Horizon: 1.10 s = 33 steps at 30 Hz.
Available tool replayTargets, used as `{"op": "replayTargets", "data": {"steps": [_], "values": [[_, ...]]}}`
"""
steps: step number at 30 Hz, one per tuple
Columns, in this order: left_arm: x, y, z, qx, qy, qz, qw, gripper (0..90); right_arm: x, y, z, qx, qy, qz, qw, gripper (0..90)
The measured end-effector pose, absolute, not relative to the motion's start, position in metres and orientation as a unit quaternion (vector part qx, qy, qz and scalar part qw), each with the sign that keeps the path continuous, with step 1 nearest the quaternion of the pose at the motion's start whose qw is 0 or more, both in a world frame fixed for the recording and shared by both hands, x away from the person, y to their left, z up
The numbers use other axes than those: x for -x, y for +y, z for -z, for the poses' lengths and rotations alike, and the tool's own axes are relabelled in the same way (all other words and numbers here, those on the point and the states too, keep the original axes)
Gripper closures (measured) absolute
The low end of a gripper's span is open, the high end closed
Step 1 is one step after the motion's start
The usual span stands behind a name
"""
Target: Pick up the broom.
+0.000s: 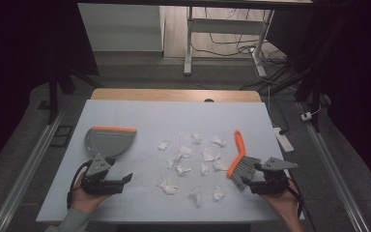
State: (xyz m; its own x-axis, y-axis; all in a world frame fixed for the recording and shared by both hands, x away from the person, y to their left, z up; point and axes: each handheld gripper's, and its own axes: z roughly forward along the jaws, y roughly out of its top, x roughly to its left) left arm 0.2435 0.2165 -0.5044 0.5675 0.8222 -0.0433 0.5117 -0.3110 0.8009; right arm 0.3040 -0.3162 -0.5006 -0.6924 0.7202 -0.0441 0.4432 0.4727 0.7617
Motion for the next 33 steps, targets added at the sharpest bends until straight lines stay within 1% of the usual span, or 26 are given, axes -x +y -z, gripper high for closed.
{"op": "replayTargets", "data": {"steps": [12, 20, 27, 33], "values": [[-0.242, 0.213, 0.505, -0.786, 0.426, -0.192, 0.405, 16.7, -0.3, -0.315, 0.5, -0.344, 0.842, -0.373, 0.184, 24.7], [-0.242, 0.211, 0.504, -0.792, 0.416, -0.195, 0.403, 16.7, -0.296, -0.31, 0.5, -0.339, 0.844, -0.37, 0.189, 24.2], [-0.244, 0.211, 0.503, -0.789, 0.42, -0.194, 0.404, 16.8, -0.294, -0.305, 0.492, -0.346, 0.842, -0.368, 0.188, 25.0], [-0.243, 0.209, 0.502, -0.791, 0.416, -0.199, 0.402, 16.8, -0.301, -0.307, 0.481, -0.358, 0.834, -0.375, 0.191, 24.3]]}}
